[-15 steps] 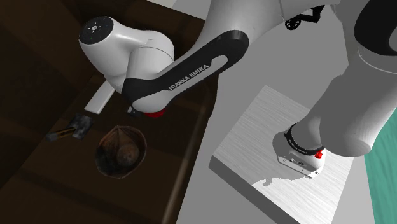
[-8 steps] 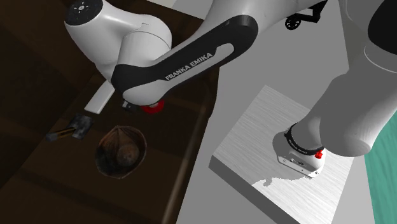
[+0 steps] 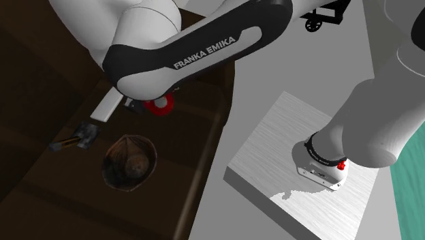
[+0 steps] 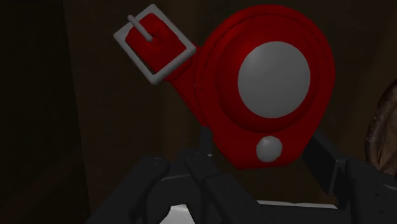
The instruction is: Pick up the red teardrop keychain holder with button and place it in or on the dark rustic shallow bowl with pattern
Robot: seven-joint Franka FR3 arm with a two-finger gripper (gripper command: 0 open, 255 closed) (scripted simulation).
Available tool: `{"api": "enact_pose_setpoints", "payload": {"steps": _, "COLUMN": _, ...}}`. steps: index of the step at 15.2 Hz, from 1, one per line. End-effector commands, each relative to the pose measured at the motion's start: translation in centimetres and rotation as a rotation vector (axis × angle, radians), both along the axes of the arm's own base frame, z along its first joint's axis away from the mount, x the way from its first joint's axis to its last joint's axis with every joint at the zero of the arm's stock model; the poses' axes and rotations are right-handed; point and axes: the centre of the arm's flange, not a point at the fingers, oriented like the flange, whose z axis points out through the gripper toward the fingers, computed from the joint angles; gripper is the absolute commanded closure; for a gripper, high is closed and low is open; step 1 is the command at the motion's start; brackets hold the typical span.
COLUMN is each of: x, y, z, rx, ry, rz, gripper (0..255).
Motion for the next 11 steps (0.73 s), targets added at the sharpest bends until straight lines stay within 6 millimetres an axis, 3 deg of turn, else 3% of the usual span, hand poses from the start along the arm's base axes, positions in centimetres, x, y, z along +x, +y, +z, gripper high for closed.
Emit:
{"api": "enact_pose_setpoints", "payload": {"steps": 1, "x": 0.1, "y": 0.0, "z": 1.0, "rx": 0.0, "ry": 0.0, "rz": 0.0, "gripper": 255}}
{"api": "enact_pose_setpoints", "payload": {"steps": 11, "x": 0.1, "y": 0.0, "z": 6.3, "rx": 0.0, "ry": 0.0, "rz": 0.0, "gripper": 255}}
